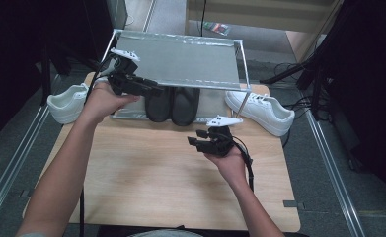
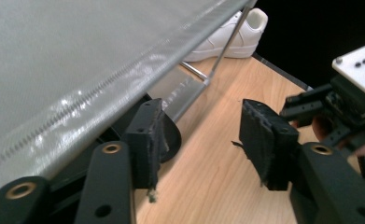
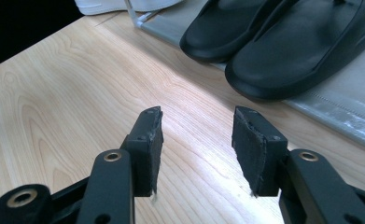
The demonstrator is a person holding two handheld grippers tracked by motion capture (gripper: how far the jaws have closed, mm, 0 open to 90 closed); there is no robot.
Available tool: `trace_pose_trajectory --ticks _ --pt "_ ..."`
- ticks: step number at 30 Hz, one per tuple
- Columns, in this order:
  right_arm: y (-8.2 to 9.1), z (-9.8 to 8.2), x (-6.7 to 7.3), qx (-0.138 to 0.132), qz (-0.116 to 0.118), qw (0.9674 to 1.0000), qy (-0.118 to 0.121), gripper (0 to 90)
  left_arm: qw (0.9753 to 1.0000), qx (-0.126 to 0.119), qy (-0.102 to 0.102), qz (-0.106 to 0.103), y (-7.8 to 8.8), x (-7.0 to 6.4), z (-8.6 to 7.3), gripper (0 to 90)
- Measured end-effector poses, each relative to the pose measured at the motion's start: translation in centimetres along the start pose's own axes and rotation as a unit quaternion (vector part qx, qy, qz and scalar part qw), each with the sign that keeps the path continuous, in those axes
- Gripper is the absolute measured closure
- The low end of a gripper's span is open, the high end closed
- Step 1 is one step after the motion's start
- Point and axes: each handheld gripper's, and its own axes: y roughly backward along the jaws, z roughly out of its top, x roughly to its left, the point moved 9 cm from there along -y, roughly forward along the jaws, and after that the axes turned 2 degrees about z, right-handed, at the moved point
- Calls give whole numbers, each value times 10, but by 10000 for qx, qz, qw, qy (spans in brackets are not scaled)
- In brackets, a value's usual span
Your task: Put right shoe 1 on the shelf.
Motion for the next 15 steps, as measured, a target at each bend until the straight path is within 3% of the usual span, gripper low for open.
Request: trace_pose_trajectory --ticks 2,7,15 --pt "2 -1 -2 4 72 9999 -121 544 10000 -6 37 -1 5 -1 -5 462" --pt "8 5 0 -66 130 9998 -125 537 10000 -48 30 49 19 -2 -14 437" --pt "22 11 0 -155 114 9997 141 507 9999 34 36 162 30 0 -30 392"
